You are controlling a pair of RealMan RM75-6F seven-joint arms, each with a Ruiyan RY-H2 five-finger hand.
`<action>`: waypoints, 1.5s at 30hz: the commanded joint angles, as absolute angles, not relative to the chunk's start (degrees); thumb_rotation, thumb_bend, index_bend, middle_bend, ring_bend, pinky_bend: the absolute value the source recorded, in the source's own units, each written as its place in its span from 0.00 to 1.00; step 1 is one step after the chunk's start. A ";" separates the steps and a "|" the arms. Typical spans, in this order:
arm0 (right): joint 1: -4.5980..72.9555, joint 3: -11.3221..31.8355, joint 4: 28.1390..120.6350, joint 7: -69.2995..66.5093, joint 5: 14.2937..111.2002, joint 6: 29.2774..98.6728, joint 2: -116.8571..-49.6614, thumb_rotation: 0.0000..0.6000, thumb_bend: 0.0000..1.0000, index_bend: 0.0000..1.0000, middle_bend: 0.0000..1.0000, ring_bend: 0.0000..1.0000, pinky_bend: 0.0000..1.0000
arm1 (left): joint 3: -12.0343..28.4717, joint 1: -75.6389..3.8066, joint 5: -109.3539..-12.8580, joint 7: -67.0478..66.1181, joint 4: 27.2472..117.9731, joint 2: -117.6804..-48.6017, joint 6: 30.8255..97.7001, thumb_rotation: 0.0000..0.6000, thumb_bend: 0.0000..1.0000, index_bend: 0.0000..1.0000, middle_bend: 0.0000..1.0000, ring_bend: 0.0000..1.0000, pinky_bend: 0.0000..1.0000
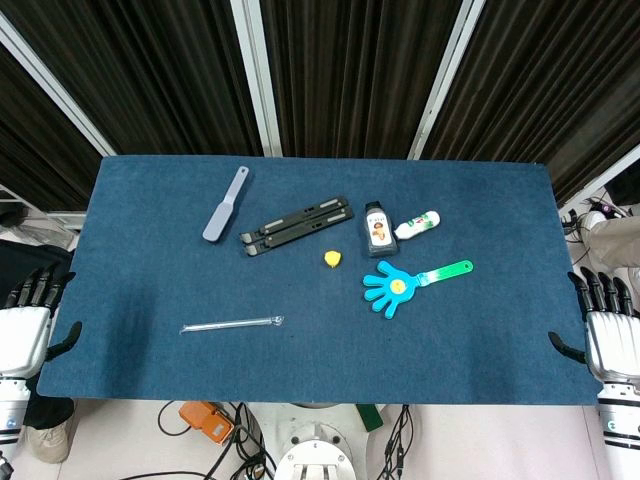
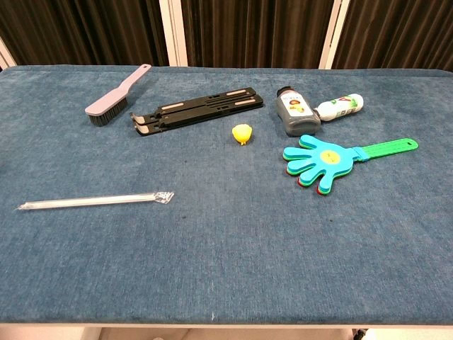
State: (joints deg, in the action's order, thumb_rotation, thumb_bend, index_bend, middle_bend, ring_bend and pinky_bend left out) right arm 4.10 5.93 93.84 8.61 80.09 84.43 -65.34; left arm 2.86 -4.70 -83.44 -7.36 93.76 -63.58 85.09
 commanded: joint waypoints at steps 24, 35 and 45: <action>4.00 5.88 95.38 8.23 78.98 83.62 -64.90 1.00 0.29 0.16 0.11 0.09 0.06 | 1.30 -7.86 -85.50 -10.48 95.72 -68.66 79.87 1.00 0.25 0.13 0.03 0.00 0.15; 4.26 5.64 95.66 7.51 78.62 82.39 -64.42 1.00 0.29 0.17 0.11 0.09 0.06 | 4.07 -16.57 -77.91 -18.95 98.70 -76.69 66.16 1.00 0.25 0.17 0.03 0.00 0.15; 4.46 5.72 95.85 7.41 78.00 81.76 -64.24 1.00 0.29 0.17 0.11 0.09 0.06 | 6.71 -21.11 -68.11 -28.68 99.59 -82.70 63.54 1.00 0.24 0.24 0.03 0.00 0.15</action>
